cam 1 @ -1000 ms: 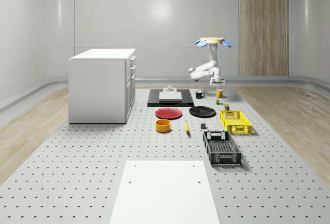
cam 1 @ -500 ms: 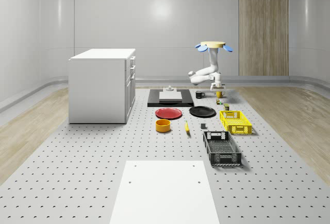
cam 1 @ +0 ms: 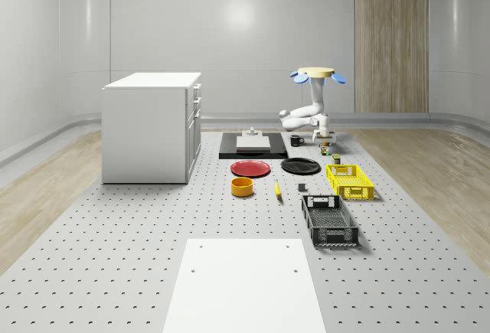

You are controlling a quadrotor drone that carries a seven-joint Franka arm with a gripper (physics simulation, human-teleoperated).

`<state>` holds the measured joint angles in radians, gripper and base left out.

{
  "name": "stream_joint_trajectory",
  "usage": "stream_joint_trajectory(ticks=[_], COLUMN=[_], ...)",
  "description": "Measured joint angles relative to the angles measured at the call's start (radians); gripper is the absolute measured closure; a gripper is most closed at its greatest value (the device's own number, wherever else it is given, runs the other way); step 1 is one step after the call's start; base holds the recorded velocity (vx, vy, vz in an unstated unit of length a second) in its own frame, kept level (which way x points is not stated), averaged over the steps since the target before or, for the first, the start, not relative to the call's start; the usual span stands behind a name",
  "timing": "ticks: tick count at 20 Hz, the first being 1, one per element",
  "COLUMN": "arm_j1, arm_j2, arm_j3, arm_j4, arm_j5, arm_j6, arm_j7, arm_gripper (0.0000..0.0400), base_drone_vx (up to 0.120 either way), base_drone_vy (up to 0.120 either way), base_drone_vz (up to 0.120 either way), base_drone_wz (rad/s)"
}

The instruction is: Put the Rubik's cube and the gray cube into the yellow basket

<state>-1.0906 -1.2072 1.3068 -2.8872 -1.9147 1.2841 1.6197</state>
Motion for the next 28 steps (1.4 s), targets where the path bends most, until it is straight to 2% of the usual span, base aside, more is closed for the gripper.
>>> stream_joint_trajectory(ticks=[8,20,23,28], arm_j1=[-0.002,-0.020,-0.023,-0.028], arm_j2=[-0.050,-0.095,-0.103,-0.114], arm_j3=[-0.060,-0.109,-0.111,-0.110], arm_j4=[0.012,0.028,0.030,0.031], arm_j5=[-0.046,-0.084,-0.083,-0.080], arm_j6=[0.067,0.129,0.138,0.149], arm_j7=[-0.001,0.010,0.013,0.017], arm_gripper=[0.0000,0.0000,0.0040,0.0065], base_drone_vx=[0.000,0.000,0.000,0.000], base_drone_vy=[0.000,0.000,0.000,0.000], base_drone_vz=[0.000,0.000,0.000,0.000], base_drone_wz=[0.000,0.000,0.000,0.000])
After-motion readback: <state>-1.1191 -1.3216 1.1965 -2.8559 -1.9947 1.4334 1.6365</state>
